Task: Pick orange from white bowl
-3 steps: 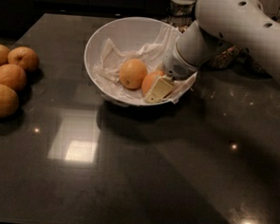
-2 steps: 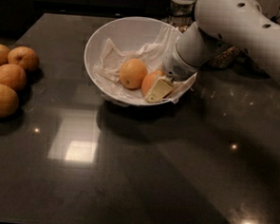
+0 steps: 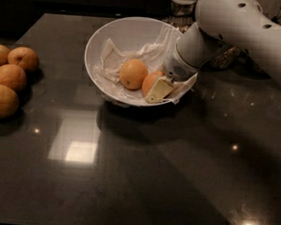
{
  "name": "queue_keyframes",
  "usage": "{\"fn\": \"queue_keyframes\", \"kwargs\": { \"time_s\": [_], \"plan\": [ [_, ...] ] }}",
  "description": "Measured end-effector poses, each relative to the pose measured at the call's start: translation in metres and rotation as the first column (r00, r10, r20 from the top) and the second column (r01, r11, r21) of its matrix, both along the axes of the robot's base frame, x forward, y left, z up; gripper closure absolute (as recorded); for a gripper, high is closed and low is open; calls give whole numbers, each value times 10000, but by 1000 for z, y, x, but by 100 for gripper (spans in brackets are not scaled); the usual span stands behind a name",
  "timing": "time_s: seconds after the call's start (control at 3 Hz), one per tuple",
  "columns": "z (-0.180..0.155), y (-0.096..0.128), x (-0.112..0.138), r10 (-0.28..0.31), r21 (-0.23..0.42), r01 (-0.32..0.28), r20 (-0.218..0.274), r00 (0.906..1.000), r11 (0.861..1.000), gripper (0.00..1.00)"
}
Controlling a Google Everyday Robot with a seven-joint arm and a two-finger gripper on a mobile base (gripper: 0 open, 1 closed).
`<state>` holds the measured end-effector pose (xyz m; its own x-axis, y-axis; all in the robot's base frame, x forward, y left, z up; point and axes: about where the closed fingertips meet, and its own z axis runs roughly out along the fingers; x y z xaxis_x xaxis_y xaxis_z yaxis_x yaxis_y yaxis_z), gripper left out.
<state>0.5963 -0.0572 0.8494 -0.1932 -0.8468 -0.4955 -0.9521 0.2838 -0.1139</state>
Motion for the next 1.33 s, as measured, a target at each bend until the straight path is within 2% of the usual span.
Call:
{"fn": "queue_keyframes", "kwargs": {
  "time_s": [0.33, 1.0, 1.33],
  "plan": [
    [8, 2, 1, 206, 76, -207, 173, 9996, 9998, 100],
    [31, 5, 3, 791, 273, -807, 564, 9953, 9964, 100],
    [57, 2, 5, 1135, 183, -1156, 883, 9896, 9931, 100]
  ]
}}
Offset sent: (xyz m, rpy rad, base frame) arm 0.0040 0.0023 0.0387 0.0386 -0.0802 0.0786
